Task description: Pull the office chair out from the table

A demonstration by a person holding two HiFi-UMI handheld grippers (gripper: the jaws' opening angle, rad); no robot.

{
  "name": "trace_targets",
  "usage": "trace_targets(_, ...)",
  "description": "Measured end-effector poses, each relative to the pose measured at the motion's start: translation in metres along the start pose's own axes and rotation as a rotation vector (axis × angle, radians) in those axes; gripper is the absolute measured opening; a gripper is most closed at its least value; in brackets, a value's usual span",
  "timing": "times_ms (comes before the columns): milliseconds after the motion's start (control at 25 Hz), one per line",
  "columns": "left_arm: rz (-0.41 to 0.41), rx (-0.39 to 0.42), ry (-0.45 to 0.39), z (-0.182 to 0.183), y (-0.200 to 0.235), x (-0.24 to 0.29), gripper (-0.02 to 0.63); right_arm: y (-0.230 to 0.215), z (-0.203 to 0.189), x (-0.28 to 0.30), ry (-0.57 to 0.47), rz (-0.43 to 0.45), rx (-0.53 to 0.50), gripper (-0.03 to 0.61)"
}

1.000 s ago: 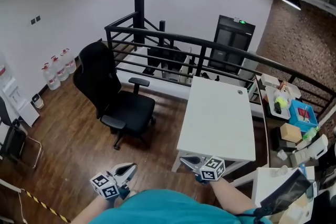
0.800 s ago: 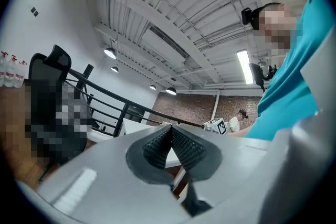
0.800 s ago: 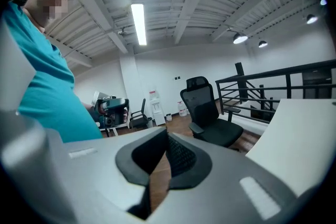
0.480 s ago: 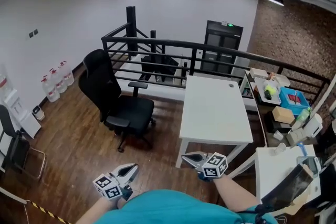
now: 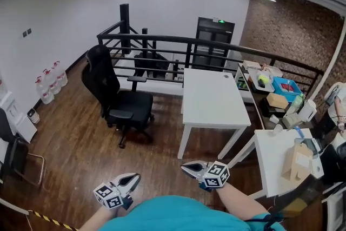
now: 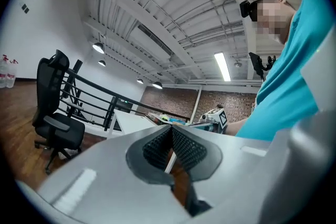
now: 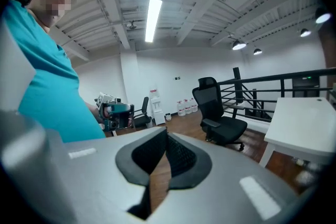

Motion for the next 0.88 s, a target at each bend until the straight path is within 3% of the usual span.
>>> trace_targets(120,-0.017,-0.035,-0.022,-0.001,-0.014,-0.005,0.020,0.019,0.004,-0.021,-0.012,-0.055,-0.001,0.000)
trace_targets(320,-0.089,-0.022,-0.021,0.005,-0.045,0.008,0.020,0.041,0.012,-0.060,-0.044,-0.124,0.003,0.000)
trace_targets(640,-0.145,-0.017,0.013,-0.019,-0.112,0.050,0.020,0.060,-0.015,-0.147,-0.069,-0.166,0.031,0.000)
trace_targets(880,-0.155,-0.024,0.016,-0.048,-0.192,0.097,0.020,0.082,-0.038,-0.236,-0.070,-0.166,0.039,0.000)
Point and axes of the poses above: the fingertips, and each gripper's own axes: x forward along the fingers, y to its left, z out of its top, the point moved 4 cm from there along -x, backward along the fingers, and after that the axes turned 1 degree about -z, right-handed, at the moved point
